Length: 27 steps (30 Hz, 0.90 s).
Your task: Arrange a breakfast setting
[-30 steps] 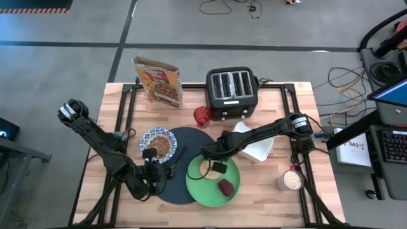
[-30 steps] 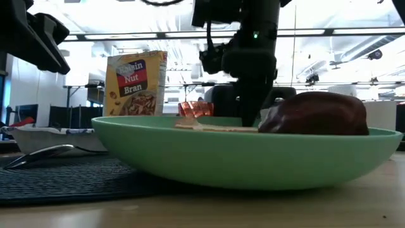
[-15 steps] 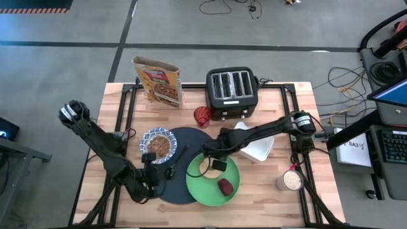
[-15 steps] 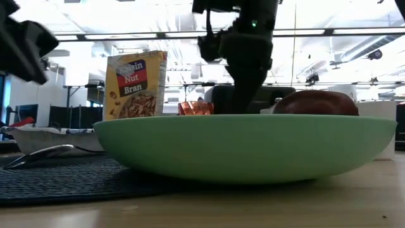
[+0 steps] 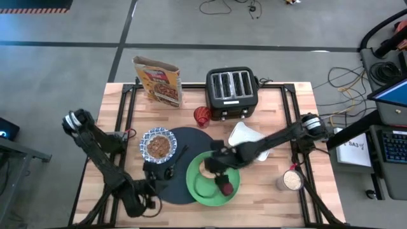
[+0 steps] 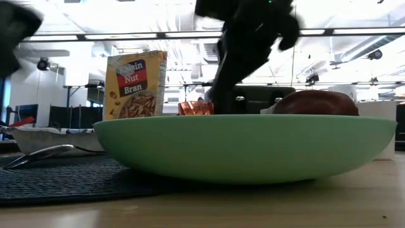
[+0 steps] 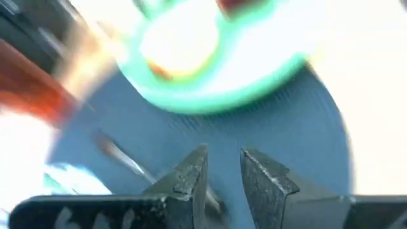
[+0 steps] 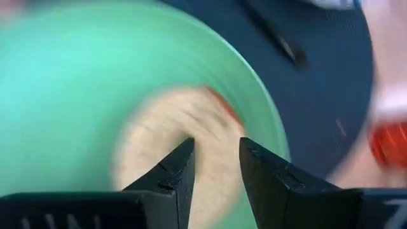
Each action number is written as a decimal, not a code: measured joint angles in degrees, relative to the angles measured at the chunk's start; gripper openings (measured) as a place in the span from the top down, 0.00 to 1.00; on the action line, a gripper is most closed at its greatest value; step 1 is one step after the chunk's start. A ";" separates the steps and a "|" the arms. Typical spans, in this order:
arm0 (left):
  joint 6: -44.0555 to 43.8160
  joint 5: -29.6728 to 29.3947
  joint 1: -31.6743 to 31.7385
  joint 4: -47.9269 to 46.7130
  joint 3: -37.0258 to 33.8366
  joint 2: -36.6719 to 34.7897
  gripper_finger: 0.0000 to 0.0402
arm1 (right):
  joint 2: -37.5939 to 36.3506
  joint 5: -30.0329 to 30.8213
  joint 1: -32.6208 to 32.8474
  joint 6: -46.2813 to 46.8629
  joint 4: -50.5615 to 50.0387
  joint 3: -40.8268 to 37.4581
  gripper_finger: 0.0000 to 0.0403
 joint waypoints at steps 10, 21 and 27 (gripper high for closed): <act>43.40 11.68 17.64 43.86 -20.49 -23.55 0.81 | -22.39 -3.36 -1.88 -12.68 33.32 -27.40 0.81; 49.94 25.96 34.63 34.58 -30.01 -54.71 0.81 | -48.91 -0.25 -2.55 -11.05 37.78 -46.04 0.87; 49.25 24.04 34.64 27.03 -32.38 -70.53 0.81 | -62.82 0.00 -2.62 -8.62 37.82 -54.91 0.87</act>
